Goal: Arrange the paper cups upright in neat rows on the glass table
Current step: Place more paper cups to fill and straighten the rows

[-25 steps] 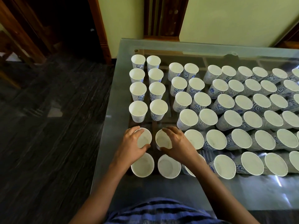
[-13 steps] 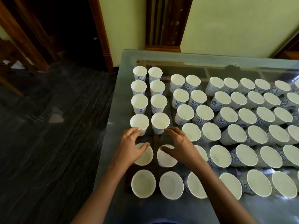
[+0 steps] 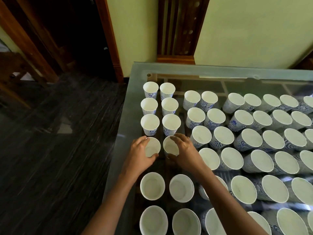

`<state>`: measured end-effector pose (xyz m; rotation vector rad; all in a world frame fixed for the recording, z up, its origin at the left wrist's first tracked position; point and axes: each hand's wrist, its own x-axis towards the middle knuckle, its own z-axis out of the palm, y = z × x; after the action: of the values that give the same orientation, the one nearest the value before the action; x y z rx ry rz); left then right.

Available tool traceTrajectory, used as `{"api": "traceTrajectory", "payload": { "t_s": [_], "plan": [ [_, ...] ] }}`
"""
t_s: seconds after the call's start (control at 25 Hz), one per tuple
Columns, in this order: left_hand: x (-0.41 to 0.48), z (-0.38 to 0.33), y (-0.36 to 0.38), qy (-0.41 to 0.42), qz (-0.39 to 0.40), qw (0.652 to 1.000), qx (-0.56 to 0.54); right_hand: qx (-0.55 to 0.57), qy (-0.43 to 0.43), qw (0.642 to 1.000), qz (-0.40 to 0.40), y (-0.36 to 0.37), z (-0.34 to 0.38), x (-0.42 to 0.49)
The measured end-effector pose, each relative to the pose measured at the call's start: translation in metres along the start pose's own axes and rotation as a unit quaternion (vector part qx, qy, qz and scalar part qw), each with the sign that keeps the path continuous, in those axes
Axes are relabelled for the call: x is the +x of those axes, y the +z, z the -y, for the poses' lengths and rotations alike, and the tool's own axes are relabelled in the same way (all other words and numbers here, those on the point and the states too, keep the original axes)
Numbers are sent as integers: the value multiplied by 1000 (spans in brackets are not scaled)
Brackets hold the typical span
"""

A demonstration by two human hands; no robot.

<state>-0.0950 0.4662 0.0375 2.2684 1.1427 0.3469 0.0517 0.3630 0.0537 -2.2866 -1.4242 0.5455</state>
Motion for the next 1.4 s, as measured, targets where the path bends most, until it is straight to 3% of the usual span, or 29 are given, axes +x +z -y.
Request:
{"api": "traceTrajectory", "payload": {
  "t_s": [0.8, 1.24, 1.4],
  "plan": [
    [-22, -7, -3, 36, 44, 998, -13, -27, 5, 1000, 10, -9, -6, -35],
    [75, -9, -11, 24, -15, 1000, -5, 7, 16, 999, -44, -24, -6, 69],
    [92, -4, -5, 5, -13, 1000, 2, -2, 26, 1000, -17, -19, -7, 91]
  ]
}}
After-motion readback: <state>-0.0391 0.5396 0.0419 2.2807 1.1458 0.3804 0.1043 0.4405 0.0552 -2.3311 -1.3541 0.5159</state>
